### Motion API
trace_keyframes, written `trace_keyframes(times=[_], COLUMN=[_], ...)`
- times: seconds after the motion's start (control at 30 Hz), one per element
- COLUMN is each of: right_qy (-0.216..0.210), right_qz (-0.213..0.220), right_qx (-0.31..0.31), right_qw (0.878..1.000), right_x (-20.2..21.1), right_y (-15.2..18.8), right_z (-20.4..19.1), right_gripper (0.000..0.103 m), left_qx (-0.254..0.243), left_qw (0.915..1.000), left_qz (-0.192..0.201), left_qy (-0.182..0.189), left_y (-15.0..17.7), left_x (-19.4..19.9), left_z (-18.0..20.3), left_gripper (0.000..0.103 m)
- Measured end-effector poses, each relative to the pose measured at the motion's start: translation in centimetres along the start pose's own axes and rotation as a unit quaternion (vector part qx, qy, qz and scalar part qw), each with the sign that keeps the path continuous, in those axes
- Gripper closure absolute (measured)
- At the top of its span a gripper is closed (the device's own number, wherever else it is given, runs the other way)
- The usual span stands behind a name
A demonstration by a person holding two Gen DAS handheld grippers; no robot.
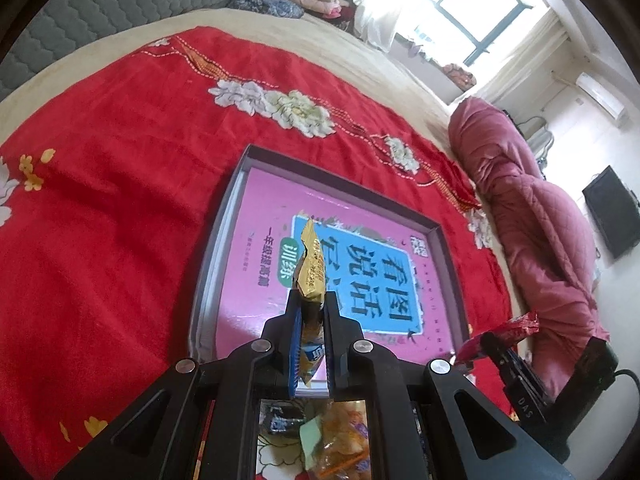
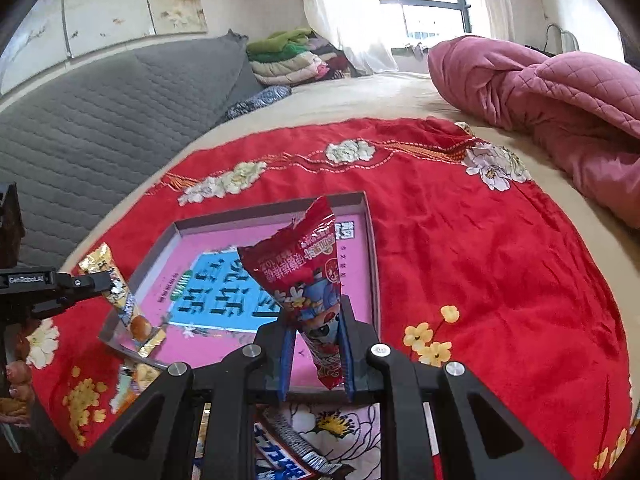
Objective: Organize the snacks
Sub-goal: 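Lift the red candy stick with the right tool while the left tool lifts the yellow wafer bar, then lower both snacks onto the pink book in the tray and open both tools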
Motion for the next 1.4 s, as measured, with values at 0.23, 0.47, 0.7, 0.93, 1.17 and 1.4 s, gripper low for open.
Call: trace_keyframes(times=[0.23, 0.47, 0.7, 0.93, 1.17, 1.4], right_qy=[0.011, 0.008, 0.000, 0.007, 0.012, -0.002], right_qz=[-0.032, -0.037, -0.045, -0.048, -0.053, -0.049], right_qx=[0.009, 0.022, 0.025, 0.030, 0.019, -0.009], right_qw=[0.999, 0.999, 0.999, 0.998, 0.998, 0.999], right_x=[-2.5, -3.8, -4.5, -5.1, -5.5, -5.4], right_y=[0.7, 0.7, 0.8, 0.8, 0.7, 0.5], right_z=[-0.2, -1.1, -1.3, -1.3, -0.9, -0.3], right_gripper=[0.083, 0.082, 0.081, 0.080, 0.062, 0.054], left_qx=[-0.001, 0.000, 0.004, 0.010, 0.005, 0.012], left_qw=[0.9999, 0.9998, 0.9995, 0.9990, 0.9984, 0.9984], left_qz=[-0.007, -0.014, -0.022, -0.033, -0.044, -0.047], left_qy=[-0.010, -0.014, -0.024, -0.030, -0.034, -0.031], left_y=[0.3, 0.2, 0.2, 0.1, 0.2, 0.3], left_x=[-0.7, -1.2, -2.1, -3.1, -4.2, -4.4], left_z=[-0.4, -0.7, -1.2, -1.6, -1.2, -1.3], left_gripper=[0.093, 0.093, 0.093, 0.092, 0.090, 0.089])
Point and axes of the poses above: each gripper's, at about its wrist camera, not at the fingertips, and x roughly against the way its jaws point, z to its right, y to its underside, the point moved 5 cm from there along -x, roughly the way its jaws point, and after that the axes turned 2 degrees about -z, right-handed, at the moved point
